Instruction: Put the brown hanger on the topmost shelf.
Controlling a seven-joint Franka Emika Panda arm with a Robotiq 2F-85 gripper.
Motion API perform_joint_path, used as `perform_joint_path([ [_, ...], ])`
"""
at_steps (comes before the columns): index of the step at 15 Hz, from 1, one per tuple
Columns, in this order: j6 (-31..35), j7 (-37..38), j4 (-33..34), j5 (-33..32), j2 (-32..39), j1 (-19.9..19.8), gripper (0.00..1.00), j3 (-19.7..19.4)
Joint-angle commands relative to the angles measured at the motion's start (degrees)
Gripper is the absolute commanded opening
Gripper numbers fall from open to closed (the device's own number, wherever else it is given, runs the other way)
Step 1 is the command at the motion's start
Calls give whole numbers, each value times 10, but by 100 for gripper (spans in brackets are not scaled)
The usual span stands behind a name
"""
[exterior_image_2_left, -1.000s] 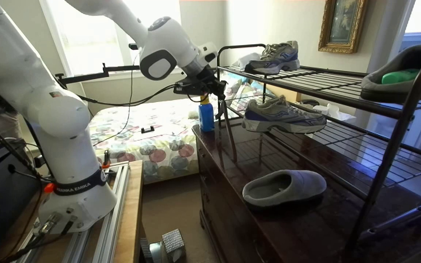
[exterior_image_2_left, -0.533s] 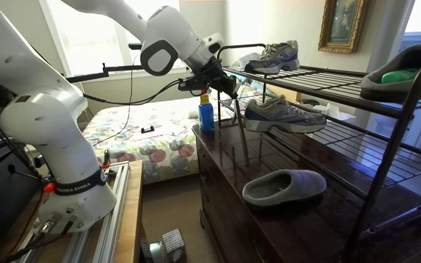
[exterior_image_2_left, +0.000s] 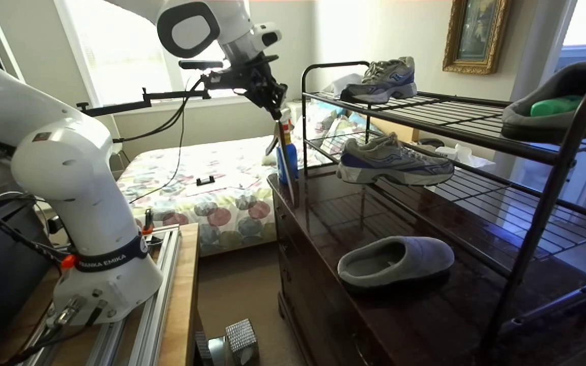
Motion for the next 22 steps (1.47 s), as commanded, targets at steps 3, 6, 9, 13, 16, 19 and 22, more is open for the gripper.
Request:
perform_joint_path([
  [3, -49, 53, -3, -73, -38, 66, 5, -55],
  [6, -42, 51, -4, -73, -26, 68, 1, -62],
  [9, -30, 54, 7, -75, -4, 69, 1, -80],
  [13, 4, 47, 34, -119, -14, 53, 1, -100],
  [16, -26, 30, 78, -155, -4, 58, 1, -121],
  [19, -36, 20, 123, -179, 5, 55, 1, -134],
  [22, -111, -40, 191, -176, 26, 79, 1, -174],
])
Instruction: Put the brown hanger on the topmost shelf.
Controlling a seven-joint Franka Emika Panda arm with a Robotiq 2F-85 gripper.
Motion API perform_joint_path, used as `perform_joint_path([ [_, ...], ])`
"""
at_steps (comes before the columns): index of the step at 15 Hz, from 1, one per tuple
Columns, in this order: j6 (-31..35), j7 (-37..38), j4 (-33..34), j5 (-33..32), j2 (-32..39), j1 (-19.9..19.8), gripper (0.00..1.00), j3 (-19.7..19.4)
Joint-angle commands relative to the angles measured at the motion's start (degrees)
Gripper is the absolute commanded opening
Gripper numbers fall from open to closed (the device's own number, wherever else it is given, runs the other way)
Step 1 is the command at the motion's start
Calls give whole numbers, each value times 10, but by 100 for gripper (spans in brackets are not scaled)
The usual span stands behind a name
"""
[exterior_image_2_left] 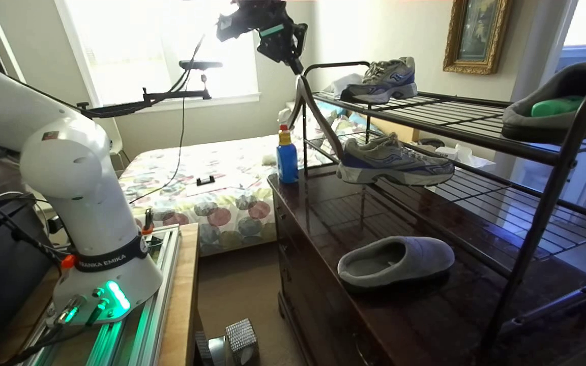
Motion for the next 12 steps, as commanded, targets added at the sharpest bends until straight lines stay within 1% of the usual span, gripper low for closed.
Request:
perform_joint_path([
  [1, -90, -65, 96, -6, 42, 22, 1, -41],
  [3, -124, -99, 144, 6, 61, 23, 1, -56],
  [5, -114, -101, 184, 32, 82, 17, 1, -66],
  [6, -100, -92, 130, 18, 48, 2, 5, -47],
  [8, -102, -95, 159, 25, 65, 0, 5, -52],
  [12, -102, -96, 168, 27, 77, -1, 5, -52],
])
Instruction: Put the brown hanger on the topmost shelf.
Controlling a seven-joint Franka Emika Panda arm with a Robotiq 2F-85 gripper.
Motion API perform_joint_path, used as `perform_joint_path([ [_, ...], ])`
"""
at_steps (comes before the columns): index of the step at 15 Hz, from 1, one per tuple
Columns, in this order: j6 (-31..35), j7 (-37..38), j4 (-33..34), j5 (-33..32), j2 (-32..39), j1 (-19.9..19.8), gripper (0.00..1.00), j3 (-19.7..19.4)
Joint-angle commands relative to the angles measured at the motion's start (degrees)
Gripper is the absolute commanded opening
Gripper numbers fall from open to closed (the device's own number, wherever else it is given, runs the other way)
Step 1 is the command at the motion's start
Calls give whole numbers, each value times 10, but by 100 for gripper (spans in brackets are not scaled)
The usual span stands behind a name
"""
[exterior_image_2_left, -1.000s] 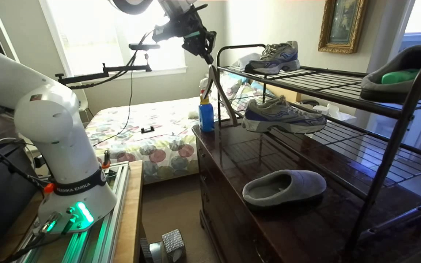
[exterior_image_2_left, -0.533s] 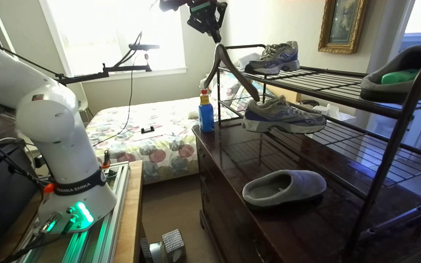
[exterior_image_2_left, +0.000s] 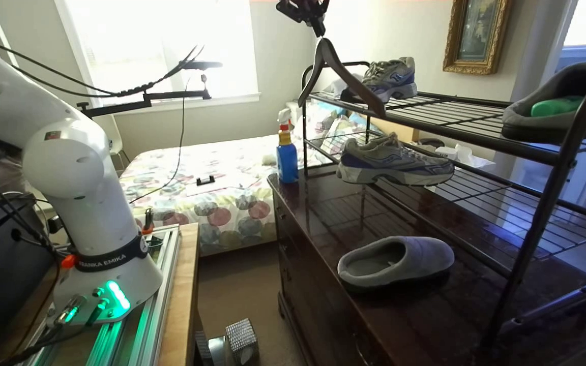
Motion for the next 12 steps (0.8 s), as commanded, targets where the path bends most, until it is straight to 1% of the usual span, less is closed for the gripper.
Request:
perform_joint_path([
  [1, 2, -13, 6, 15, 9, -13, 1, 8],
  [2, 9, -24, 18, 20, 22, -10, 1, 1],
  [4, 0, -55, 42, 22, 35, -6, 1, -14],
  [7, -37, -143, 91, 56, 48, 7, 1, -58],
  [9, -96, -234, 138, 100, 63, 20, 1, -94],
  [11, -177, -306, 192, 128, 87, 12, 1, -112],
  [12, -216, -326, 224, 136, 106, 1, 1, -117],
])
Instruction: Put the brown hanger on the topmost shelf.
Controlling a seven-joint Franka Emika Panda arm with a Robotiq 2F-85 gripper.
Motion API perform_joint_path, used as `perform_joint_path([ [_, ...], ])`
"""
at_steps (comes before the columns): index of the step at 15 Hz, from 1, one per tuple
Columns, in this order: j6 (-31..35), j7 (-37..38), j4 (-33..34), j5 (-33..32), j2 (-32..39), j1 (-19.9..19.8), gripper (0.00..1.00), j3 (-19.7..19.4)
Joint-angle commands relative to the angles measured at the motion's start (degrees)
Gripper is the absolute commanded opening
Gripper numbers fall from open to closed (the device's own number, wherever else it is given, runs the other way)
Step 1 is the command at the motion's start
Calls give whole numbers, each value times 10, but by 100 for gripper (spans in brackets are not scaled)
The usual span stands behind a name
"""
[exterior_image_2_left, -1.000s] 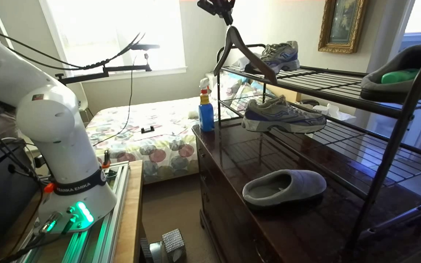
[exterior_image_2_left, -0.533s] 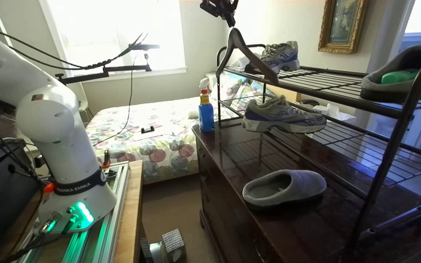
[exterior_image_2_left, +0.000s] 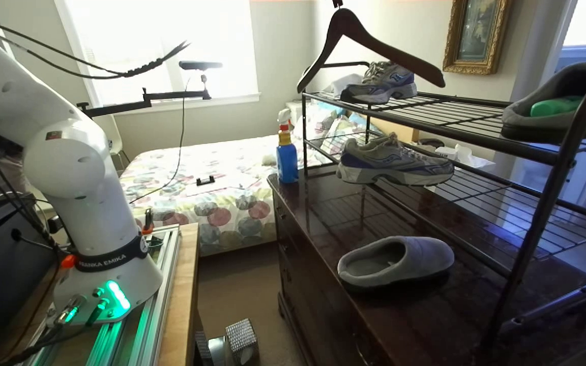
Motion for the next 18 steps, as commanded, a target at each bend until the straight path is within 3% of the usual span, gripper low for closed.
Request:
perform_joint_path([
  [1, -128, -88, 127, 42, 75, -21, 1, -22],
  [9, -176, -60, 295, 24, 217, -130, 1, 28],
  [10, -150, -63, 233, 28, 175, -139, 5, 44],
  [18, -211, -114, 302, 67, 244, -188, 1, 51],
])
